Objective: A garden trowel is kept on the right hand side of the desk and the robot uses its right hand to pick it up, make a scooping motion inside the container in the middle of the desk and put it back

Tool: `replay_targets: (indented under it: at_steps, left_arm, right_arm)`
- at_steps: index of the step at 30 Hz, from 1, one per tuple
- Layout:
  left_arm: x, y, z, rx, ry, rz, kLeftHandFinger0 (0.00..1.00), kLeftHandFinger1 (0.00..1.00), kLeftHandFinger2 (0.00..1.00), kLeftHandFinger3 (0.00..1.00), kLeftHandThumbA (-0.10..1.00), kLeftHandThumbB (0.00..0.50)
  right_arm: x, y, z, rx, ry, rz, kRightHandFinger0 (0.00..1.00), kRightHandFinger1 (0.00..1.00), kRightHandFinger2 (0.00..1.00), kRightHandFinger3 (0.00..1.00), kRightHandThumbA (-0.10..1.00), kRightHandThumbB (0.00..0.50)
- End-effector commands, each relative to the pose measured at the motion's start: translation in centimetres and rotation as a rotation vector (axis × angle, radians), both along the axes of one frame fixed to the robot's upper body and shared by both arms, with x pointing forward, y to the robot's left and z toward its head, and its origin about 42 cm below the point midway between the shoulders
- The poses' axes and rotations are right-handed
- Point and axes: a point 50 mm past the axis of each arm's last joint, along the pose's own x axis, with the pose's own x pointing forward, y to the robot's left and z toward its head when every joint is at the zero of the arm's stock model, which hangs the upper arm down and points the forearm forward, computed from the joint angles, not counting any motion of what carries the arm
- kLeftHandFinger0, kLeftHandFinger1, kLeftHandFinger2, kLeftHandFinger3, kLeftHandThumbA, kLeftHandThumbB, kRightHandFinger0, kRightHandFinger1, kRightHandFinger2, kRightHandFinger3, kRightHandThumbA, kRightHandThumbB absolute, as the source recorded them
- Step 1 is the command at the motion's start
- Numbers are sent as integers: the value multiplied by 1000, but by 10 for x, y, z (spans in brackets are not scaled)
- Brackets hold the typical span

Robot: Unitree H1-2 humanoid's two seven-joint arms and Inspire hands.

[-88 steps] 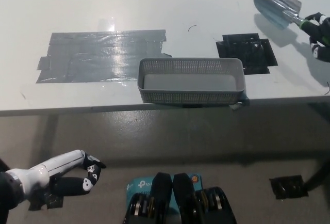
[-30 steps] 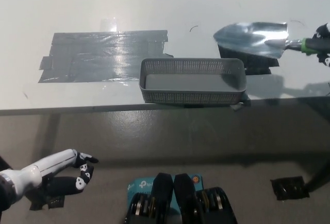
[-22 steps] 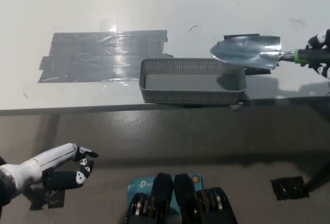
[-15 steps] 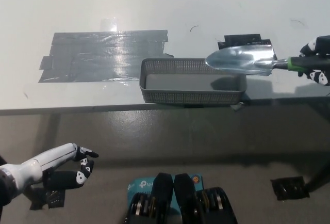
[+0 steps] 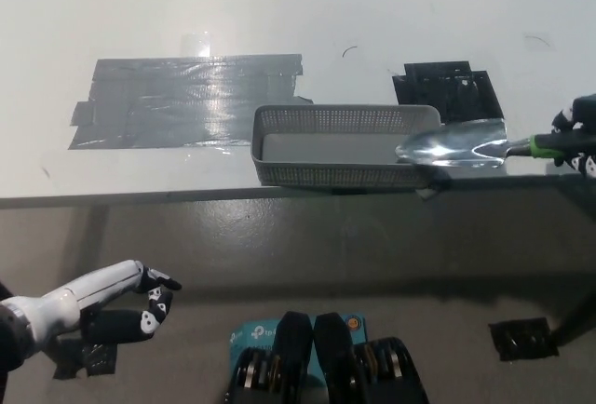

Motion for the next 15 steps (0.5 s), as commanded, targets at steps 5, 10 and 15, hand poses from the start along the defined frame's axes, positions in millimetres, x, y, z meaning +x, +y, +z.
replay_targets:
  at_steps: [5,10,15]
  left_arm:
    - [6,-1,16,19,-38,-17,1000,824,857,1000,1000,416]
    - [5,-2,17,7,-39,-14,1000,845,876,1000,1000,404]
    - [6,-4,14,7,-30,-21,1000,850,876,1000,1000,397]
  right_arm:
    - [22,7,62,-201,-196,2,67,284,277,177,-100,0]
    - [26,31,86,-206,-265,88,91,435,575,269,-100,0]
    - [30,61,119,-196,-331,153,231,592,794,316,-100,27]
